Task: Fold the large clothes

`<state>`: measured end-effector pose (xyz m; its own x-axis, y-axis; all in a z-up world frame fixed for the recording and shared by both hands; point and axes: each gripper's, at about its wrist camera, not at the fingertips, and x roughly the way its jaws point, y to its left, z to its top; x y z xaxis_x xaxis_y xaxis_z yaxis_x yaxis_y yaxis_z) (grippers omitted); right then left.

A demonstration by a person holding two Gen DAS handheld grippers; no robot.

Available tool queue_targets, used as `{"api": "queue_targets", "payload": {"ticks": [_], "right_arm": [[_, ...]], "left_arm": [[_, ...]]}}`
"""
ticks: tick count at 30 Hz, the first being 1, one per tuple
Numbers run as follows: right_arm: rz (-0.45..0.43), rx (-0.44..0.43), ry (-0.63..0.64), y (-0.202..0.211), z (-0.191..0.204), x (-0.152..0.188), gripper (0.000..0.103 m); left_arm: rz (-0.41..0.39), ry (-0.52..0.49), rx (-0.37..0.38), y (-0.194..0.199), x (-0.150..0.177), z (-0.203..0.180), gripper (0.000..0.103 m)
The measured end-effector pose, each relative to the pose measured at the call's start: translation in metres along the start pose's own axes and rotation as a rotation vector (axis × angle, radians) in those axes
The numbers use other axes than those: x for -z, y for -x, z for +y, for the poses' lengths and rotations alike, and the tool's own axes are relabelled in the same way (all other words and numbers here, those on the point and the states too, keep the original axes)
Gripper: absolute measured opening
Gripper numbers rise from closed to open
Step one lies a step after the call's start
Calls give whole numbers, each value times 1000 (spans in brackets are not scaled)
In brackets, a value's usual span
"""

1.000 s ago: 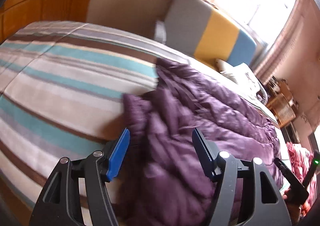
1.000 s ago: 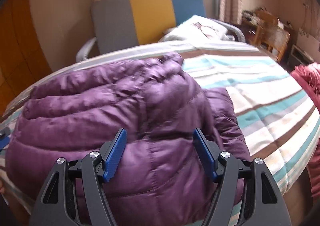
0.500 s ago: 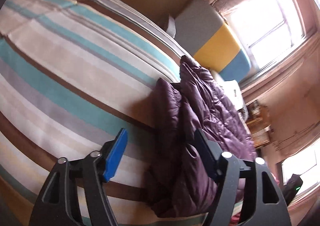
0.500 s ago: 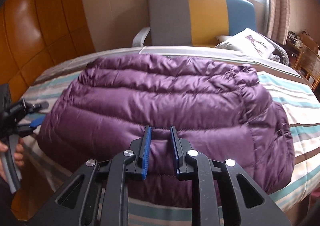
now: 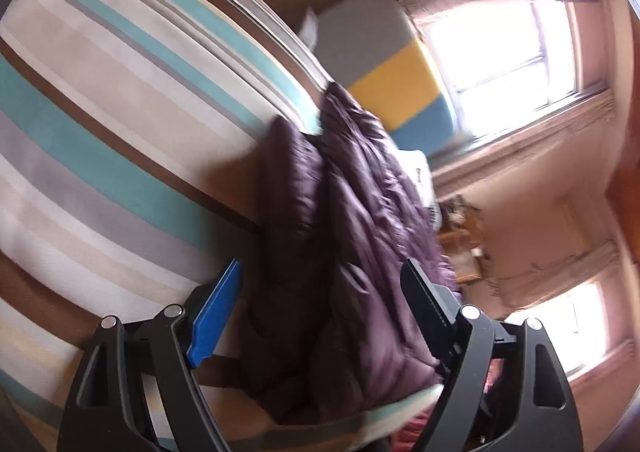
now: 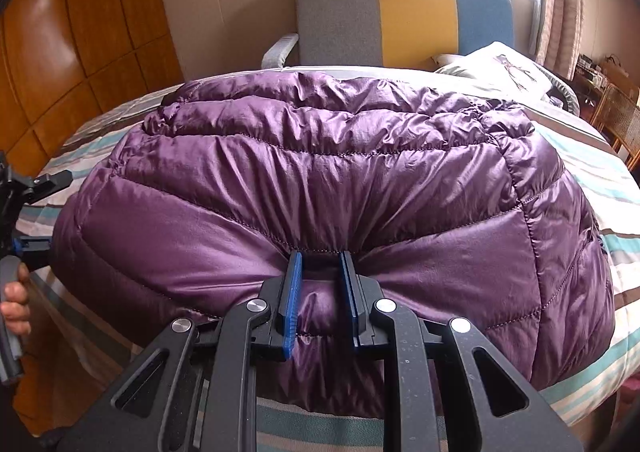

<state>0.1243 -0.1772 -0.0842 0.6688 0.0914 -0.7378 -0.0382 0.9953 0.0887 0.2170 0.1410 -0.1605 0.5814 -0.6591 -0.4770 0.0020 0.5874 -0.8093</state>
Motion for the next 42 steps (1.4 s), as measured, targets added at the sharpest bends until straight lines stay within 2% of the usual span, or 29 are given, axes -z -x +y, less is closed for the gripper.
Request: {"api": "queue_targets", "payload": {"ticks": [4,7,9,13,18,21,28,33,38,42], "right_arm": [[0,-11,-20,10,-2,-2,20],[-13,-21,-25,19,-1,-2,20],[-18,-27,-24,25,-1,0,20],[-19,-33,-24,30,-4,5,20],[5,-27,-22,21,-4,10,20],[19,-35,-36,15,-8,13,20],[15,-44,-59,2,-13,24,19],[-1,-64,-84,-2,-18,31,19],[-9,-97,-119,-2,-27,37,18],[-5,-100,-106,6,-31,33,18]], "left_arm": [[26,23,77,-6,1,-2,80],[25,19,57,-7,2,-4,77],[27,30,34,-10,2,-3,63],[36,30,1,-14,2,1,49],[37,47,25,-18,4,8,19],[25,14,33,-17,5,0,10],[-22,-79,111,3,-1,-42,7],[-28,-165,209,9,-2,-93,6],[19,-295,289,-5,2,-158,6],[70,-357,310,-27,6,-195,6]]}}
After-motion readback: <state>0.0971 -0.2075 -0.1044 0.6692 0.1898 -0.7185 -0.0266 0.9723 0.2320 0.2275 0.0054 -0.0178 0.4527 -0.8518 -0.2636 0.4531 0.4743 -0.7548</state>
